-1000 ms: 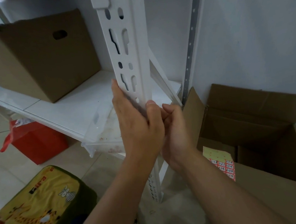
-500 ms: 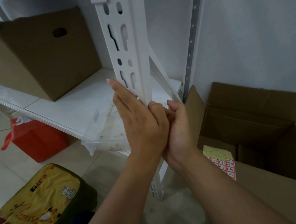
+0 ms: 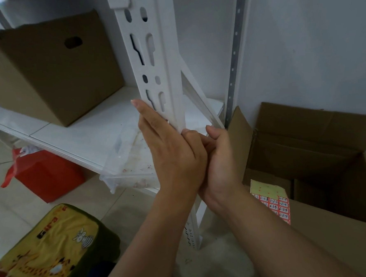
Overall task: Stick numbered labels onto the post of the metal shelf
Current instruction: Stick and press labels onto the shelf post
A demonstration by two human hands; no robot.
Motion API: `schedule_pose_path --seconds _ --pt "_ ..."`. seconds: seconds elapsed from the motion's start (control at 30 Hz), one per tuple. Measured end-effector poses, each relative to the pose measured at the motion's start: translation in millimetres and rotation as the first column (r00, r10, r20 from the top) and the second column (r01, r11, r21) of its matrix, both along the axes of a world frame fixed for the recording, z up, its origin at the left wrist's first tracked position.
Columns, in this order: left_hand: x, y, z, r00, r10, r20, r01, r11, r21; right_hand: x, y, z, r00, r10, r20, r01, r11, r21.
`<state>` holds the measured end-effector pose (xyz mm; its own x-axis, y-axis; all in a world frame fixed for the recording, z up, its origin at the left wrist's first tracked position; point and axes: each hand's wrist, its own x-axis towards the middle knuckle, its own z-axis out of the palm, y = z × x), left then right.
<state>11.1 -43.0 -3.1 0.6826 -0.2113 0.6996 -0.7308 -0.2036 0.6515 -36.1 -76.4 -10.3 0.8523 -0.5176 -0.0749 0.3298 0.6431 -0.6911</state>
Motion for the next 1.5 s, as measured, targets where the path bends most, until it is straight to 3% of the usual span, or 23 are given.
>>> schedule_pose_path --seconds 0.57,0.8,1.5 --pt "3.3 3.7 -4.1 0.999 -0.042 0.006 0.042 0.999 -0.002 1.4 -2.1 -3.7 1.000 0.009 -0.020 -0.010 1.000 -0.027" --pt "7.0 -0.2 -10.7 0.995 -0.098 -0.013 0.096 0.986 -0.137 4.4 -2.0 -5.4 0.999 -0.039 0.001 0.039 0.999 -0.028" --pt "6.7 2.8 -10.5 0.997 -0.075 0.000 0.075 0.997 -0.025 1.1 -1.1 -3.3 1.000 -0.014 0.006 0.014 0.999 -0.037"
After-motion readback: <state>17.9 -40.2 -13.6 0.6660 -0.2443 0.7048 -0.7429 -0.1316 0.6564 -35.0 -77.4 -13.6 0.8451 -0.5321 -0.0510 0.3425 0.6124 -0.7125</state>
